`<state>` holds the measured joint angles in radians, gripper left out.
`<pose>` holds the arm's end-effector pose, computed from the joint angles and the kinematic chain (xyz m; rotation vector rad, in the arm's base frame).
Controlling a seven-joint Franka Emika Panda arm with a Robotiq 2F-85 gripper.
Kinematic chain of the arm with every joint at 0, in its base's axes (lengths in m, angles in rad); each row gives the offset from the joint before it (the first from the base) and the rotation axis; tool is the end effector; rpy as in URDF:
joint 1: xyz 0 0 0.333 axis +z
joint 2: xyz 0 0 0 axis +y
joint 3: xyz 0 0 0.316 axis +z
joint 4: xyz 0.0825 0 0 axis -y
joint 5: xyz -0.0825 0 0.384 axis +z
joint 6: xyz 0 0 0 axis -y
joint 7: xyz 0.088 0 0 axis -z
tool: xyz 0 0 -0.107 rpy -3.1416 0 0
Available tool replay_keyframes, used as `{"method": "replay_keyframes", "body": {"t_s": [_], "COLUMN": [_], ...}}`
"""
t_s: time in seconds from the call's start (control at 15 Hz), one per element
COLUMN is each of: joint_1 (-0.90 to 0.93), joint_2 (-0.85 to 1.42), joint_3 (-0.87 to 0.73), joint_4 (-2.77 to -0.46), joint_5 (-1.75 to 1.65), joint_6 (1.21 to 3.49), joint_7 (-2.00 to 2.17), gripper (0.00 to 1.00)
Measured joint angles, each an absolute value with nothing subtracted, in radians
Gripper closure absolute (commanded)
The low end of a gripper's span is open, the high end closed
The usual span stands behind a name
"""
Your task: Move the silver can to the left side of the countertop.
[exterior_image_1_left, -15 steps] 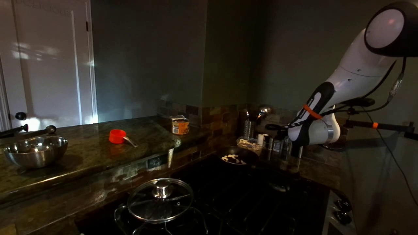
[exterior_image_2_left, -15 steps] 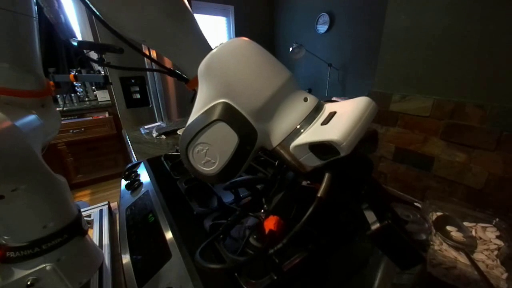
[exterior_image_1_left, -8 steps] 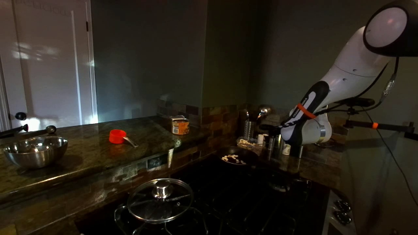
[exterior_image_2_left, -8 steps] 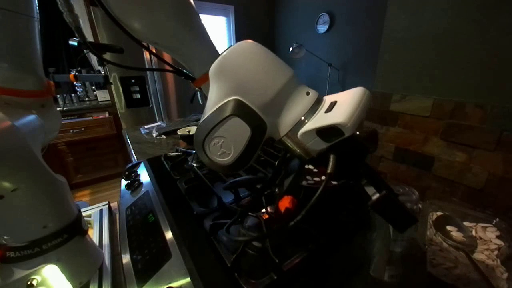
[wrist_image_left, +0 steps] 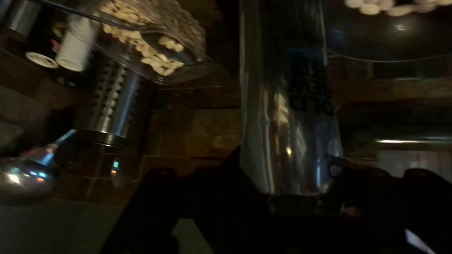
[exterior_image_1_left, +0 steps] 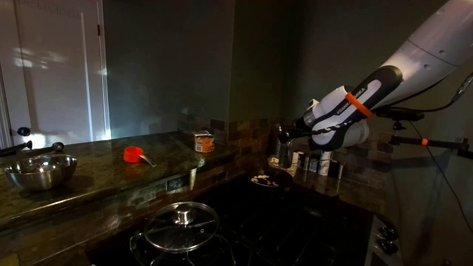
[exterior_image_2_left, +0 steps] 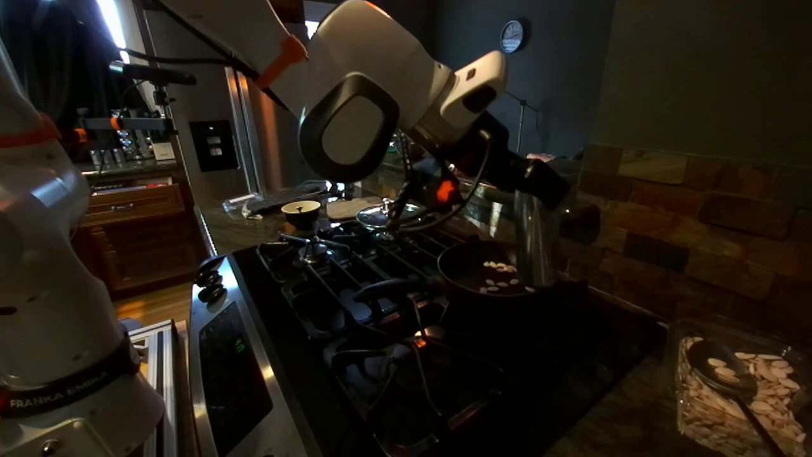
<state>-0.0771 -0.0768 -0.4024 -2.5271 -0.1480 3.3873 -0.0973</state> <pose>0.4541 -0.2198 0.4153 2.5789 -0.3039 1.2476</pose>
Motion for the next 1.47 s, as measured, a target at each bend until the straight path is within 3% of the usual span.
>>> {"method": "replay_keyframes", "body": {"t_s": [0.6, 0.67, 0.87, 1.2, 1.27, 1.47], "joint_1": [0.292, 0.318, 0.407, 0.425, 0.425, 0.431], "joint_2": [-0.454, -0.488, -0.554, -0.564, -0.564, -0.556], "joint_3": [-0.419, -0.416, -0.449, -0.469, -0.47, -0.442], "joint_4": [-2.737, -2.76, -2.759, -2.757, -2.757, -2.754], "joint_5": [-0.193, -0.169, -0.158, -0.158, -0.158, -0.096], "joint_6": [2.987, 2.939, 2.813, 2.803, 2.803, 2.816], "joint_7": [-0.158, -0.192, -0.238, -0.256, -0.256, -0.323], "gripper": [0.77, 0.52, 0.52, 0.52, 0.77, 0.77]}}
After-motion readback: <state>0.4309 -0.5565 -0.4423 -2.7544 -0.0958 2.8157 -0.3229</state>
